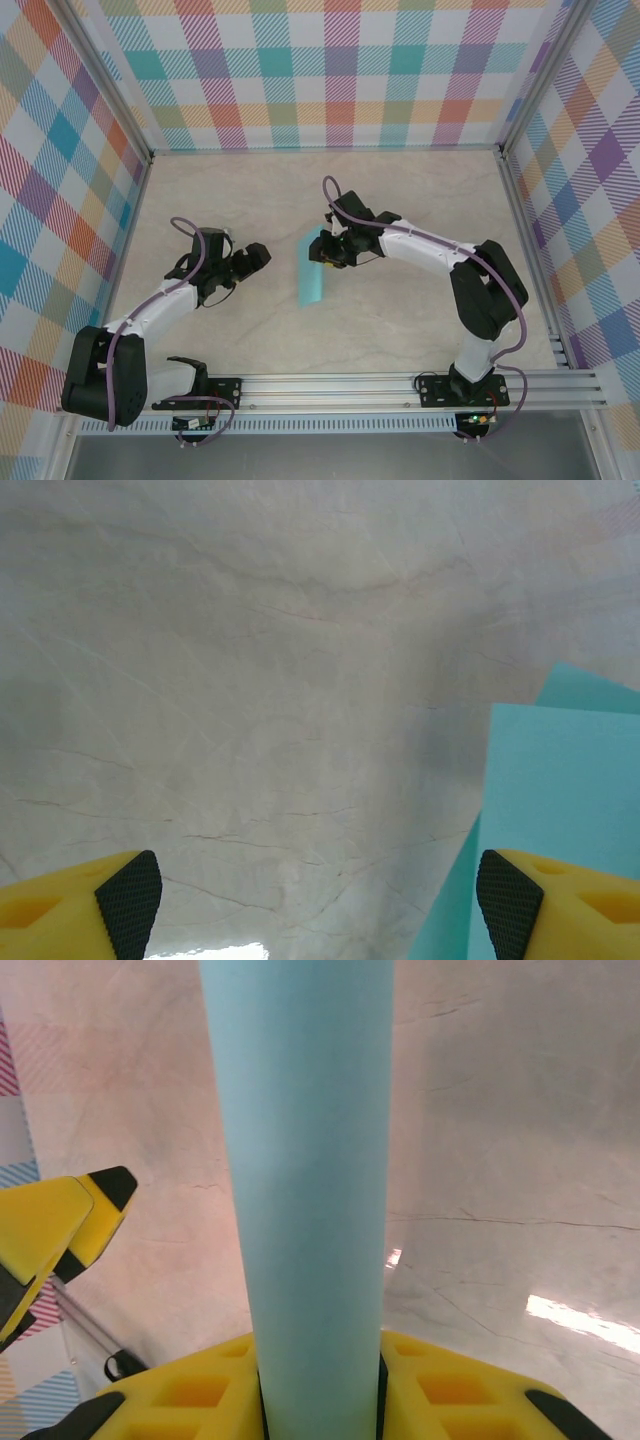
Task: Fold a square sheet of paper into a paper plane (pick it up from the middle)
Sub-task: Fold the square sheet of paper in half at the center of the table.
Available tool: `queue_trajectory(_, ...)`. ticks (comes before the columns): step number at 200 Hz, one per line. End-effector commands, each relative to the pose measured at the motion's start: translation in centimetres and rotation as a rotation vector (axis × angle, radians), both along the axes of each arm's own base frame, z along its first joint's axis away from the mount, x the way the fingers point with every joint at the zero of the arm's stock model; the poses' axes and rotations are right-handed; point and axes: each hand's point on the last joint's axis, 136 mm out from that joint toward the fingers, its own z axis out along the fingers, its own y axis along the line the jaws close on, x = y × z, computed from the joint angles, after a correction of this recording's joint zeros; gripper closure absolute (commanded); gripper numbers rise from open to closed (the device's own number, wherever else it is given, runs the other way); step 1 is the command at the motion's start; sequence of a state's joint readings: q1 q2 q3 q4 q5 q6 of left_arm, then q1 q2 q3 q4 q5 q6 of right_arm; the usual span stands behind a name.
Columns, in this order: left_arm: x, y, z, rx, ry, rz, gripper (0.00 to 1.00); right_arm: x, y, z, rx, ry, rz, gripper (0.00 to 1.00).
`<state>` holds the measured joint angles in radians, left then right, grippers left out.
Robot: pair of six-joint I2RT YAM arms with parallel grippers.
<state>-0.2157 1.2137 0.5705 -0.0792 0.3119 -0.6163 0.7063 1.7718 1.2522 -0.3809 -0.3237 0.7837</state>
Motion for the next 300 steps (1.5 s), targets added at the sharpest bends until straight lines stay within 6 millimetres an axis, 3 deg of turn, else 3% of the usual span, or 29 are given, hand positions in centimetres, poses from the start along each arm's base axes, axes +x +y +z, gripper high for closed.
queue_trajectory(1,0.0,-1.7,0.0,-0.070,-0.004,-0.051,0.17,0.0,0.6,0.1,0.075,0.035,0.000,0.70)
queue_trajectory(36,0.0,-3.0,-1.0,-0.098,0.035,-0.092,0.20,0.4,-2.3,-4.0,-0.019,0.130,-0.023,0.69)
queue_trajectory(87,0.9,-5.4,-0.8,-0.122,0.003,-0.104,0.22,1.7,-4.5,-7.3,-0.178,0.116,0.032,0.65)
queue_trajectory(141,1.5,-7.7,0.4,-0.103,-0.074,-0.168,0.22,2.4,-6.8,-8.1,-0.305,0.062,-0.021,0.51)
queue_trajectory(182,1.6,-9.0,-0.4,-0.088,-0.074,-0.272,0.00,2.9,-7.7,-9.0,-0.335,0.028,-0.078,0.51)
queue_trajectory(237,2.2,-9.6,-1.2,-0.101,-0.050,-0.280,0.00,2.6,-8.5,-9.0,-0.305,0.043,-0.215,0.55)
queue_trajectory(264,2.4,-10.7,-1.5,-0.134,-0.010,-0.304,0.12,2.2,-8.5,-9.5,-0.281,0.086,-0.280,0.59)
queue_trajectory(300,2.3,-11.7,-1.8,-0.142,0.009,-0.330,0.17,1.8,-9.3,-10.5,-0.320,0.125,-0.324,0.59)
